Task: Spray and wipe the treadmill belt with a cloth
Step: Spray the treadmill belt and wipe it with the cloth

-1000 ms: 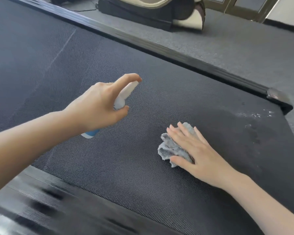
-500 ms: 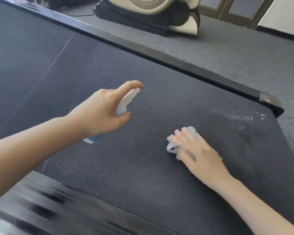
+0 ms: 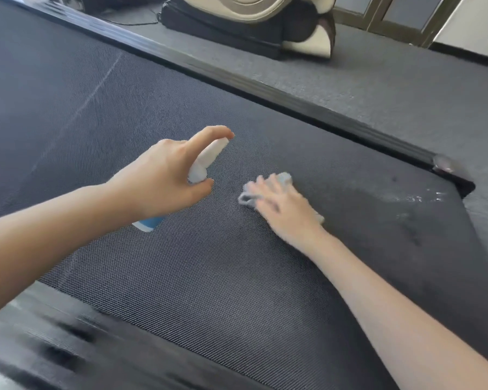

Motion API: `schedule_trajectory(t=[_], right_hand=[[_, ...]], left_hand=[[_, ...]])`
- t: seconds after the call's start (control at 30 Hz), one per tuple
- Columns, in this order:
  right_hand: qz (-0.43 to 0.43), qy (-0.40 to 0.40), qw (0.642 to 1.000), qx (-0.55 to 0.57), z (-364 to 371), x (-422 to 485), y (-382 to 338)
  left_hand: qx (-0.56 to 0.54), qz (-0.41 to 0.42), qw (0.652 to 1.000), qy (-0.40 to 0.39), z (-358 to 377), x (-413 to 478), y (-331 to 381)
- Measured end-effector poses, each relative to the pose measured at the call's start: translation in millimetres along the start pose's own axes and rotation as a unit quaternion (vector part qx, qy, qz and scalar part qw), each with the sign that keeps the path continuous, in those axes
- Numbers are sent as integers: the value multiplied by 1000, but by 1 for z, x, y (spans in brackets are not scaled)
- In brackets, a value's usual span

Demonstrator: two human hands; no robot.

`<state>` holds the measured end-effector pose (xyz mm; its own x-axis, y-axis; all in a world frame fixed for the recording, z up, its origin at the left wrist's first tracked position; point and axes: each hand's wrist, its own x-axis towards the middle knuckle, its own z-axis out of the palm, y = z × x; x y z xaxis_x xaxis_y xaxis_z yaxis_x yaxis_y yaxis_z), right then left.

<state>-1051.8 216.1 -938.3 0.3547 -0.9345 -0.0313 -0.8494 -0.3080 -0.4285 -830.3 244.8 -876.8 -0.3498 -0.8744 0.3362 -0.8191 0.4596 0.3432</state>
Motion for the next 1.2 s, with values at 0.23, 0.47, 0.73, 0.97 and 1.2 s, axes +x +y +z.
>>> schedule_trajectory(t=[0.23,0.47,0.73,0.97,1.2], right_hand=[[-161,-20,986,-31,19,-53,20],[19,73,997,3,-9,8,58],[15,68,996,56,0,25,39],[-213,-41,975,35,38,-34,-39],[63,69,994,-49,-23,16,71]], left_hand=[[-23,-1,1000,-11,9,-5,-9],[-15,-22,999,-20,1,-15,-19],[-24,-24,999,-13,-5,-10,-13],[-28,-20,999,-3,-3,-6,-8],[-27,-34,999,-16,-3,-11,-11]])
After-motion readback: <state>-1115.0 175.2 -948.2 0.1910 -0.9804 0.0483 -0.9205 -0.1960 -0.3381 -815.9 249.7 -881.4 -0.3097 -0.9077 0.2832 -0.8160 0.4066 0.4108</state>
